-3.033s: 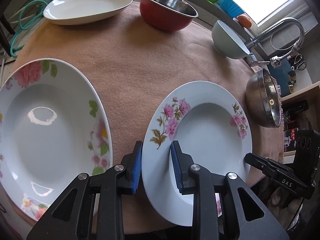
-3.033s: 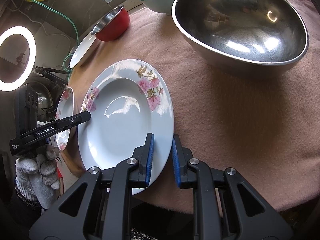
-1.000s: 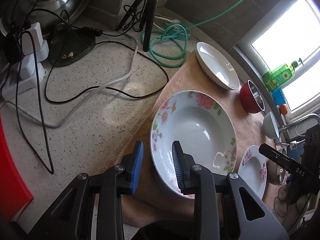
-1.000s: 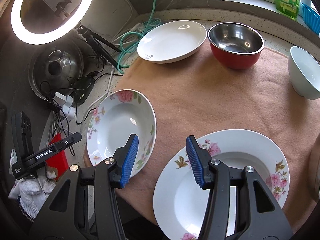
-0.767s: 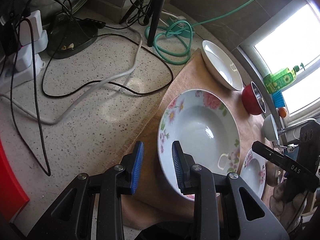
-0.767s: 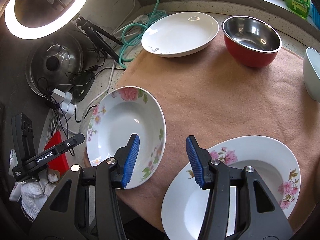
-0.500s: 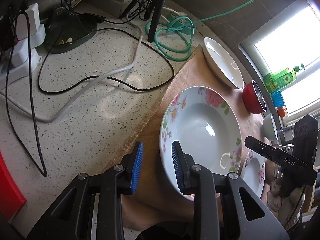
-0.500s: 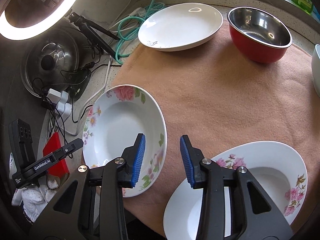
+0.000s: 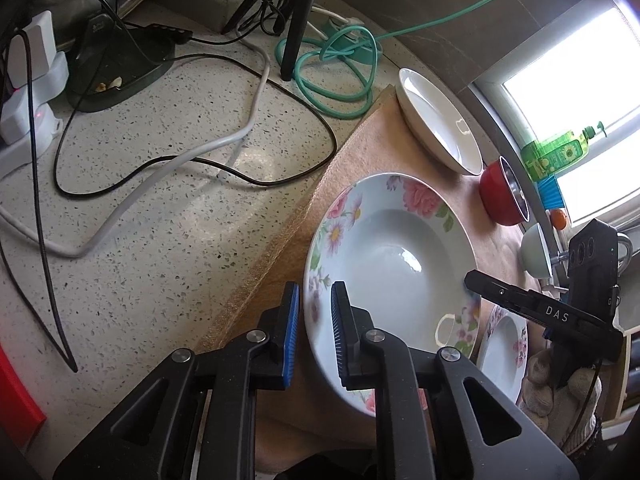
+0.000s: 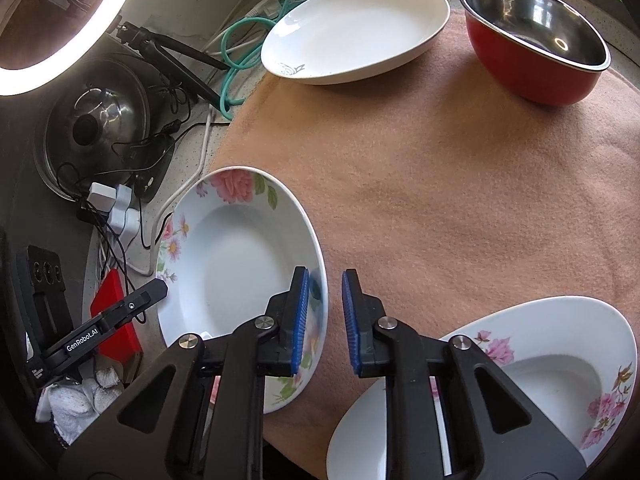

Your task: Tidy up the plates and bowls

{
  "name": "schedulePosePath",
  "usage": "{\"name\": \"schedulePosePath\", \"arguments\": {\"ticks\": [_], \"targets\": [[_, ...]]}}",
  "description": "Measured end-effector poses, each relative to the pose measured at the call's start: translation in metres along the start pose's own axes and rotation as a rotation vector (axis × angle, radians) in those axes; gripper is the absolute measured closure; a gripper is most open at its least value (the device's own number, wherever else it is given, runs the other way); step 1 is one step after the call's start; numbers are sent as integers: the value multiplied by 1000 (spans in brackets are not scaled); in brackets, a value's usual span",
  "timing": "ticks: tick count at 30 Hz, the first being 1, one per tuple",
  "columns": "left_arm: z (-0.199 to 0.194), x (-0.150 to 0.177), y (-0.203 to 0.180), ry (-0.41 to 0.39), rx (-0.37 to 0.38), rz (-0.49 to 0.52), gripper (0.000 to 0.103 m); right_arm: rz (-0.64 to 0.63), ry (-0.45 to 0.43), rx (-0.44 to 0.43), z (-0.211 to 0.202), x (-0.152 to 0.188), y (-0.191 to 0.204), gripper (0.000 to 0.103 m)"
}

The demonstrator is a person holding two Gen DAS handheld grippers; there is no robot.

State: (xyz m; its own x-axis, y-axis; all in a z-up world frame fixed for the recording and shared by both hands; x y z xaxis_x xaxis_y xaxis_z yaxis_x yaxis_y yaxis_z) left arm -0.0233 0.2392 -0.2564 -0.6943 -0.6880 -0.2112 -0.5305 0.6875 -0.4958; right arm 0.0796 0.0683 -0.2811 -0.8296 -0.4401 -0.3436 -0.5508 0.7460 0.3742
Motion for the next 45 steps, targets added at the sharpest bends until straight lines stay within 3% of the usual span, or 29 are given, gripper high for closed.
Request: {"name": "schedulePosePath", "arguments": {"ticks": [27,45], "targets": [[2,-8,-7,-5,-29,22,94,26,5,-61,3,2,2,90],[-17,-3,-53,-28,20,98,94,52,-101,-51,-55,8,-5,90]]}}
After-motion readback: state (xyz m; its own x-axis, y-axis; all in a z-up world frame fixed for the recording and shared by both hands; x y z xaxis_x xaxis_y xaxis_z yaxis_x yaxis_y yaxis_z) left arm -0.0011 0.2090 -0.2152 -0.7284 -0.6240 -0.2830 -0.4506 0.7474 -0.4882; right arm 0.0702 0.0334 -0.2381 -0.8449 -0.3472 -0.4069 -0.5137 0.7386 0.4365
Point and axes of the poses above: each gripper's, at about its wrist camera, not at the fingertips, and z roughly the way its jaws point, y to its left, x to its underside, the point moved 8 cm from there along z, roughly the way its jaws point, and after that the axes turned 11 degrees about -z, right-handed, at the moved point
